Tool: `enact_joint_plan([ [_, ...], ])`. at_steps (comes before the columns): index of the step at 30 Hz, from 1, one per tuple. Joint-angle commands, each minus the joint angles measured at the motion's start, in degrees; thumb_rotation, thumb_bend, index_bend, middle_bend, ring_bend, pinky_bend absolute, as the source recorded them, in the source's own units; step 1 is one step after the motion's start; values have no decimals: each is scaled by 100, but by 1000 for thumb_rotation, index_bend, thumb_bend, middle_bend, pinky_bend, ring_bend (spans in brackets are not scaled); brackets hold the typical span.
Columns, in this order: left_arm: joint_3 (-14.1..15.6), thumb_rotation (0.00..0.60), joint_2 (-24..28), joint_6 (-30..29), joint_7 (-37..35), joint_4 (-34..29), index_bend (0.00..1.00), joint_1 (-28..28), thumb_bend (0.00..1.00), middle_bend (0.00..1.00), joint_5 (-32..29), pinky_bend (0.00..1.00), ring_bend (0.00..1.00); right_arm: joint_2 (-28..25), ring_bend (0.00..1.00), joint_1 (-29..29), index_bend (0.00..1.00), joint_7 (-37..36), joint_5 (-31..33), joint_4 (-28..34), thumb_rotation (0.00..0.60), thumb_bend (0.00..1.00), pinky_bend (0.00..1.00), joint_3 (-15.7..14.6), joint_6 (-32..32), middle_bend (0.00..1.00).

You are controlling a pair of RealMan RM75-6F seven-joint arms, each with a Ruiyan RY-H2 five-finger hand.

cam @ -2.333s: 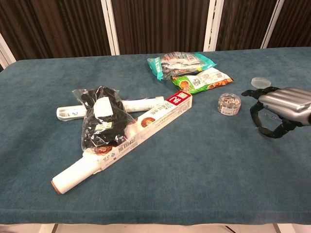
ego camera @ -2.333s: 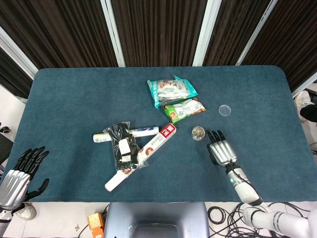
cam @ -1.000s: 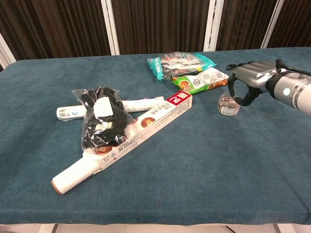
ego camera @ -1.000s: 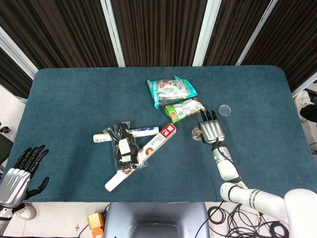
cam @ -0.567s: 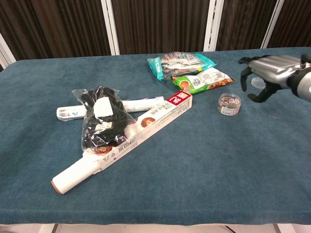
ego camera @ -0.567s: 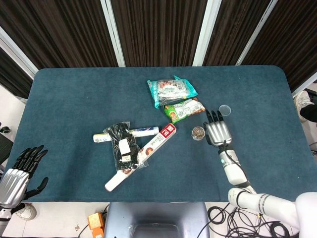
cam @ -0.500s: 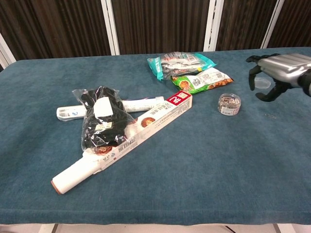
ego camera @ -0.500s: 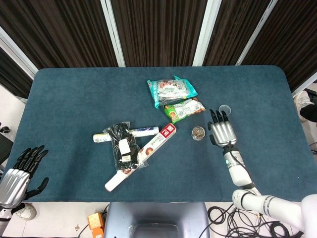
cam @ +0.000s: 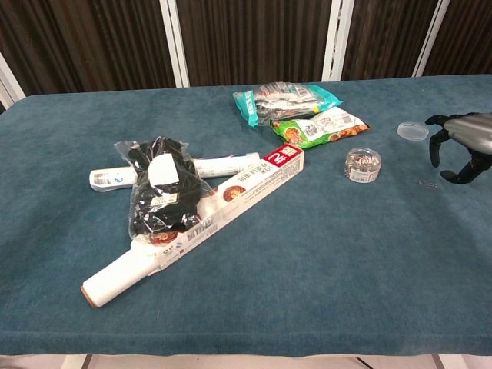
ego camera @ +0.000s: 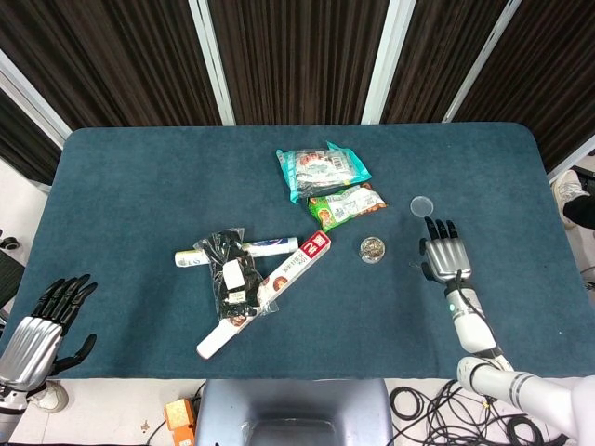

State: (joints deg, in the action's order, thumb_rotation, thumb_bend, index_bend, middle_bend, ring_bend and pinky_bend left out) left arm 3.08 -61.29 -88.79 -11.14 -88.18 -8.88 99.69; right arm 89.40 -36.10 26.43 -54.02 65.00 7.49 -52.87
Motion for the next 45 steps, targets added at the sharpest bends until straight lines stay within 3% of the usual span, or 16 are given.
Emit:
enact_joint_plan([
  [1,-5,600,13,-24,-35,13,0,11,401,1,-12,44,0,203,0,-28,483,-11,5,-265,600,354,0,-27,146,0],
  [25,-12,600,30,-81,-129,52,0,29,401,1,-14,45,0,523,0,-38,526,44,-185,-574,600,355,0,-1,292,0],
  [45,-13,600,30,-119,-151,67,0,44,401,1,-4,45,0,599,0,5,664,26,-315,-664,600,355,0,51,261,0],
])
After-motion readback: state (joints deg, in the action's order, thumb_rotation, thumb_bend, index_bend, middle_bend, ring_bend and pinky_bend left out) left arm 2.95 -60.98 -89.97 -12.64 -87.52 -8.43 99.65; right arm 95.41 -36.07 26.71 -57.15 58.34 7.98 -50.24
